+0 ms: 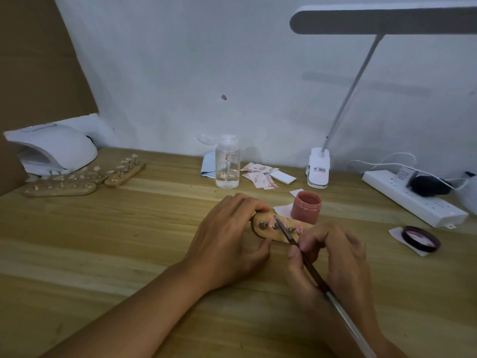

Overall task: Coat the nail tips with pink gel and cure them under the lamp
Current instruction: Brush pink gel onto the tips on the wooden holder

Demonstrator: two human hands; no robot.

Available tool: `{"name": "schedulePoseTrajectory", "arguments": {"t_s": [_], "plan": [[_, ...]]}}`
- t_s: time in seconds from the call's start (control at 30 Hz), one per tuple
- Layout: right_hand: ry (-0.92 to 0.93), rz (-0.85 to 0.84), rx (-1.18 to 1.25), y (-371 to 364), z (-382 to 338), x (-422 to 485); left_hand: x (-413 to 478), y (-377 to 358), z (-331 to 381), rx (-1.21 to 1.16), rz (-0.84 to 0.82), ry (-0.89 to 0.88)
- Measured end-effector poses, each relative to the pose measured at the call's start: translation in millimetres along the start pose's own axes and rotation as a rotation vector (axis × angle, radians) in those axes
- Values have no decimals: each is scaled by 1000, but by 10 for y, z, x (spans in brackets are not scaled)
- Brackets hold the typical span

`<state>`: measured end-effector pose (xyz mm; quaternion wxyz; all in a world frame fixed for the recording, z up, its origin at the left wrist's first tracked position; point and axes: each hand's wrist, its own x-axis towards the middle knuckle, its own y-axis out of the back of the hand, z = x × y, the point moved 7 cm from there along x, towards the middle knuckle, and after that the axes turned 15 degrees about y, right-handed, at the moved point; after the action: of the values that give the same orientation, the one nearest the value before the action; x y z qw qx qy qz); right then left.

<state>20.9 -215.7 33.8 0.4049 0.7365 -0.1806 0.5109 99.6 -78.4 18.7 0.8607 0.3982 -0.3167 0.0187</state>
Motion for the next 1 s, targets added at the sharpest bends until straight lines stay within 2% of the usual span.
{"name": "schedulePoseTrajectory", "arguments": {"t_s": [0.67, 1.0], "plan": [[28, 15, 16, 9, -22, -6, -1, -15, -8, 6, -6, 1], [43, -38, 23, -20, -44, -5, 11, -35, -42, 12, -15, 22]]}}
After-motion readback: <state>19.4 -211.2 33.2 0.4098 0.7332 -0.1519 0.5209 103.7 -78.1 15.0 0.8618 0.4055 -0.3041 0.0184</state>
